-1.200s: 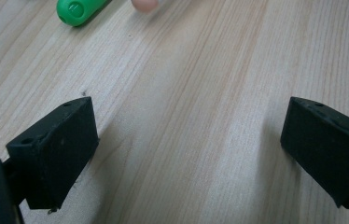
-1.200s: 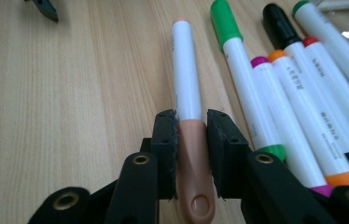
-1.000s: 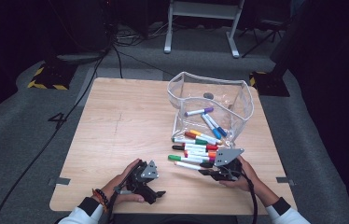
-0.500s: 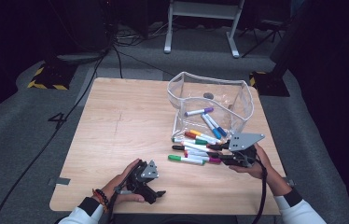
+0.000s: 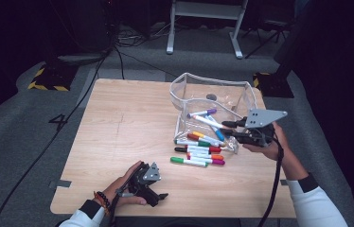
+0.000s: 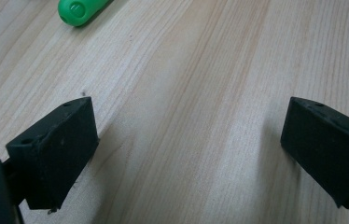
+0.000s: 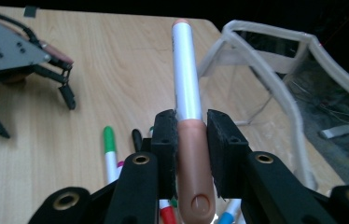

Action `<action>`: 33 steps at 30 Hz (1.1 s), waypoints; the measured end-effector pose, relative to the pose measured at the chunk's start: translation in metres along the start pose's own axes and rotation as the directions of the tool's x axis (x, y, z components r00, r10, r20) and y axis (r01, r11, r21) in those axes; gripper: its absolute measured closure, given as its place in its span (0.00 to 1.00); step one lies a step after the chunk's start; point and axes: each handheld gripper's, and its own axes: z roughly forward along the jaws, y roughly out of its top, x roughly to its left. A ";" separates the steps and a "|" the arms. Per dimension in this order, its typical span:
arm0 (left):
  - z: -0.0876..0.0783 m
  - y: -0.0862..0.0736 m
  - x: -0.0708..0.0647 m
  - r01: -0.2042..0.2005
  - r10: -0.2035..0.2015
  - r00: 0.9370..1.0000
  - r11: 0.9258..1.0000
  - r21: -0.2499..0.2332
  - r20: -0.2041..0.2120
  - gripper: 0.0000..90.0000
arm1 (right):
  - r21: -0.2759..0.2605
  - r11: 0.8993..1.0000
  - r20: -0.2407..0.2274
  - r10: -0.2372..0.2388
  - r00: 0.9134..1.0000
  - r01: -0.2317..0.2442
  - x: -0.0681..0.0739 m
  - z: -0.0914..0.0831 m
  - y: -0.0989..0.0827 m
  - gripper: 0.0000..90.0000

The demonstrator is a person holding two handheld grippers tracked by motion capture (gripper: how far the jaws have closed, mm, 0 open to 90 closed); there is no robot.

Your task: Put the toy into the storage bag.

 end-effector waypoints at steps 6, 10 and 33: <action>0.000 0.000 0.000 0.001 -0.001 1.000 1.000 0.000 0.000 0.05 | 0.008 0.999 0.046 0.041 0.998 -0.041 -0.032 -0.005 0.010 0.82; 0.000 0.000 0.000 0.000 0.000 1.000 1.000 0.000 0.000 0.05 | 0.041 0.997 0.076 0.062 0.995 -0.065 -0.051 0.002 0.012 0.82; 0.000 -0.001 0.000 0.002 -0.002 1.000 1.000 -0.003 0.000 0.05 | 0.362 0.907 0.105 0.190 0.976 -0.215 -0.102 0.060 -0.004 0.82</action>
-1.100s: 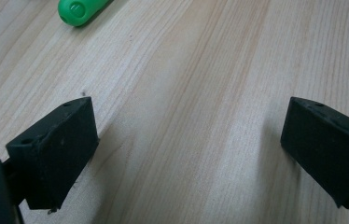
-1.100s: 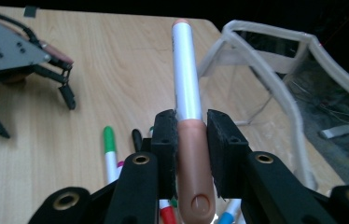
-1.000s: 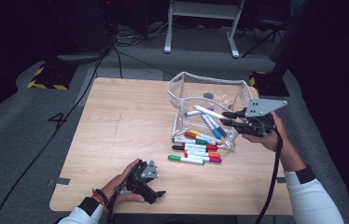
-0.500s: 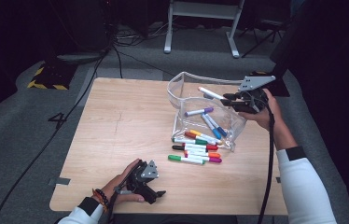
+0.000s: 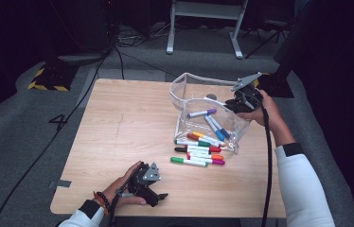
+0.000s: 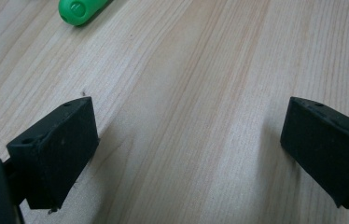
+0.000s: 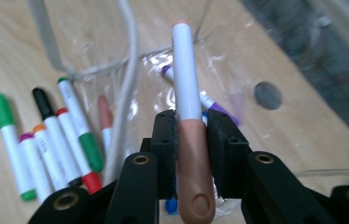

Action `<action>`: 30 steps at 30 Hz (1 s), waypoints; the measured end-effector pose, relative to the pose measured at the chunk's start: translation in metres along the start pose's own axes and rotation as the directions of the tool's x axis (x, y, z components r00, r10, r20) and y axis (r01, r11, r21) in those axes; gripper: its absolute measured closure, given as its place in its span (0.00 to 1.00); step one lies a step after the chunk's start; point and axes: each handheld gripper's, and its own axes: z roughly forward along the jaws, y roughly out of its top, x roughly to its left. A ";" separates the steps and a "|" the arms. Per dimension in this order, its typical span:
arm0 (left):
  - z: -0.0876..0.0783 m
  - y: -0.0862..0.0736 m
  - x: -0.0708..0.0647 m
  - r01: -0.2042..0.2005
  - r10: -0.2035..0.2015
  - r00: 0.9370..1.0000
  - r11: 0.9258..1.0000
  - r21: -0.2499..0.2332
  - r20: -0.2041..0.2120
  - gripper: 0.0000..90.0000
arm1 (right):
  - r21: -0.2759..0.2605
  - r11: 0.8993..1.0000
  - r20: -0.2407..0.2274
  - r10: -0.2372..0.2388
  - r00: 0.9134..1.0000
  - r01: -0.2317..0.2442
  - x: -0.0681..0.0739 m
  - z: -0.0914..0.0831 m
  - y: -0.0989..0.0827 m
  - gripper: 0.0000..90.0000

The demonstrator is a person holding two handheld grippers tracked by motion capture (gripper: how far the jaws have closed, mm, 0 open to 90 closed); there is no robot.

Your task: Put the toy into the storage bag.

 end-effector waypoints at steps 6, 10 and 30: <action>0.000 0.000 0.000 -0.001 0.001 1.000 1.000 0.002 0.000 0.05 | 0.045 0.999 -0.098 -0.022 0.995 0.027 0.006 0.006 -0.001 0.82; 0.000 0.000 0.000 -0.001 0.001 1.000 1.000 0.004 0.000 0.05 | 0.054 0.998 -0.108 -0.035 0.994 0.041 0.008 0.006 -0.001 0.82; 0.000 0.000 0.000 0.000 0.000 1.000 1.000 0.000 0.001 0.05 | -0.250 0.966 0.026 0.072 0.997 -0.063 0.028 -0.053 -0.029 0.43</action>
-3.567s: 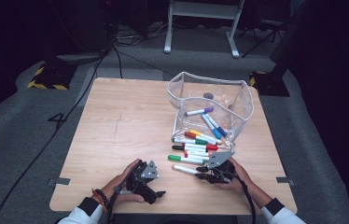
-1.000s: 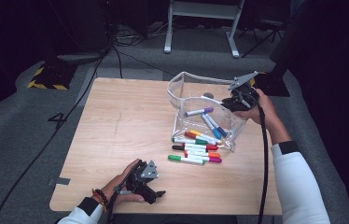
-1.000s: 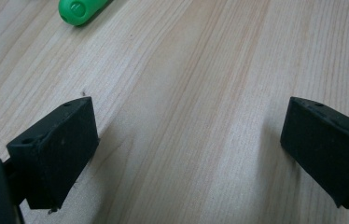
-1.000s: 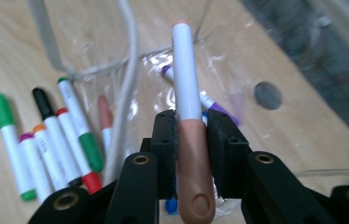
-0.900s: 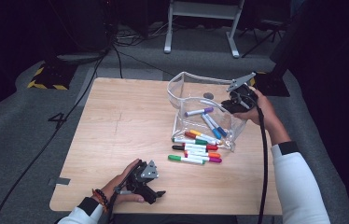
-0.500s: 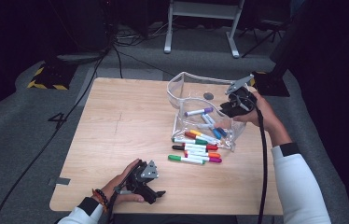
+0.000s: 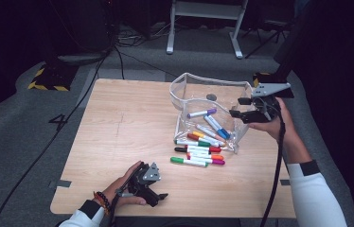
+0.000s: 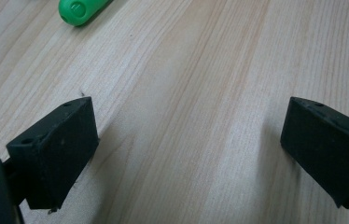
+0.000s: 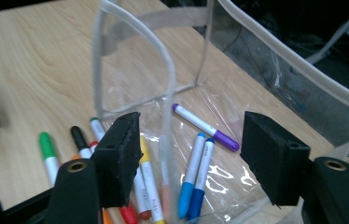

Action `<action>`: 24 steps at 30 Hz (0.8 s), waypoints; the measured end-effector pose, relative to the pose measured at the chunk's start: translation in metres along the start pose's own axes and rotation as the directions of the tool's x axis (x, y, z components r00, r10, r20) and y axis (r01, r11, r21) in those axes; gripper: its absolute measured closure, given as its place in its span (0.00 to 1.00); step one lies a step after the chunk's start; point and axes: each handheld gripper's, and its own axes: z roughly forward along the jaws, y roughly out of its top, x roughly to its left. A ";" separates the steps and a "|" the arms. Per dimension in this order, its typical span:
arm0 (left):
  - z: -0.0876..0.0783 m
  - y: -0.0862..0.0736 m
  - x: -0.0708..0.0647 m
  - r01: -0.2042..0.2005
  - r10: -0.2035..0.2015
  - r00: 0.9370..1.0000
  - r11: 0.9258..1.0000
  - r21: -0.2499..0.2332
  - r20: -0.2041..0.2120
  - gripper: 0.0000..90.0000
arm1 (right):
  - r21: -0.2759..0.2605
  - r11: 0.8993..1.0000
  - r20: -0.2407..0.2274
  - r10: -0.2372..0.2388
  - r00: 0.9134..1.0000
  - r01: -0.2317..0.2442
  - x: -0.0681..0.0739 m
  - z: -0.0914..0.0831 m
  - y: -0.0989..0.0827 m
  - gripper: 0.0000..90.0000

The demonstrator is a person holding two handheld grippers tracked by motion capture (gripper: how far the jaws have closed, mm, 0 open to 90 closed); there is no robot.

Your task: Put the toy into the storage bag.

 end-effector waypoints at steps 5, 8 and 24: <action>0.000 0.000 0.000 0.004 -0.004 1.000 1.000 0.001 -0.003 0.05 | -0.082 0.995 -0.028 -0.056 0.998 0.054 0.035 -0.029 -0.018 0.39; 0.000 0.000 0.000 0.004 -0.004 1.000 1.000 -0.001 -0.004 0.05 | -0.095 0.992 -0.050 -0.083 0.995 0.078 0.052 -0.033 -0.031 0.37; -0.002 -0.003 0.001 0.025 -0.025 1.000 1.000 0.000 -0.018 0.05 | -0.028 0.994 -0.252 -0.114 0.961 0.110 0.122 0.052 -0.091 0.43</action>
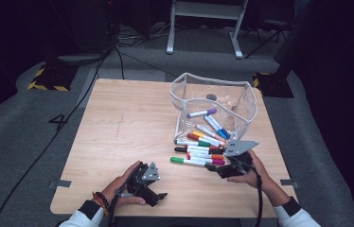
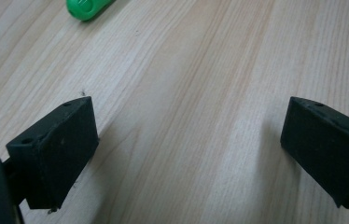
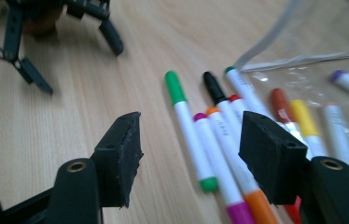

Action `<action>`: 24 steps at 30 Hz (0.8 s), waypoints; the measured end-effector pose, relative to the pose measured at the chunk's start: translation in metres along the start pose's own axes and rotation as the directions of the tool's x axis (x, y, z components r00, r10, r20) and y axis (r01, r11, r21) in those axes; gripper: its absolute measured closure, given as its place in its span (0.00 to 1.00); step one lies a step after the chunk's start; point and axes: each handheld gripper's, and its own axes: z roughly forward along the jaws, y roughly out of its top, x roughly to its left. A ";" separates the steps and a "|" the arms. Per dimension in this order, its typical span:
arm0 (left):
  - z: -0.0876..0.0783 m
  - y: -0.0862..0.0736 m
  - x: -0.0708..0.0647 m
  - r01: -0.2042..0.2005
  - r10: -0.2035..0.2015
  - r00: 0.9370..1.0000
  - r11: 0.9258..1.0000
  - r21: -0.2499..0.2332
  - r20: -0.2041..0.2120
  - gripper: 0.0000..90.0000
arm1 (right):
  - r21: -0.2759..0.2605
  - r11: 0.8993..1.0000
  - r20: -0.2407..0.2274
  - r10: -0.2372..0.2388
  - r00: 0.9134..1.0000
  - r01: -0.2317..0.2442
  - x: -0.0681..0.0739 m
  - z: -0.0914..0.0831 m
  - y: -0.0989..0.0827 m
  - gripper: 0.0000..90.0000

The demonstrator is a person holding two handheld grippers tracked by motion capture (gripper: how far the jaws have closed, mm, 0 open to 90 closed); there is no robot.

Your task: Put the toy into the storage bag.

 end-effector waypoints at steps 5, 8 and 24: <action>-0.003 -0.003 0.004 0.007 -0.007 1.000 1.000 -0.004 -0.009 0.05 | 0.054 0.998 -0.076 -0.037 0.996 0.041 0.006 0.055 -0.001 0.45; -0.002 -0.003 0.005 0.006 -0.006 1.000 1.000 -0.006 -0.004 0.04 | 0.076 0.995 -0.081 -0.055 0.995 0.061 0.007 0.076 0.003 0.45; -0.002 -0.003 0.005 0.005 -0.005 1.000 1.000 -0.003 -0.003 0.04 | 0.117 0.992 -0.092 -0.036 0.995 0.046 0.009 0.130 0.014 0.46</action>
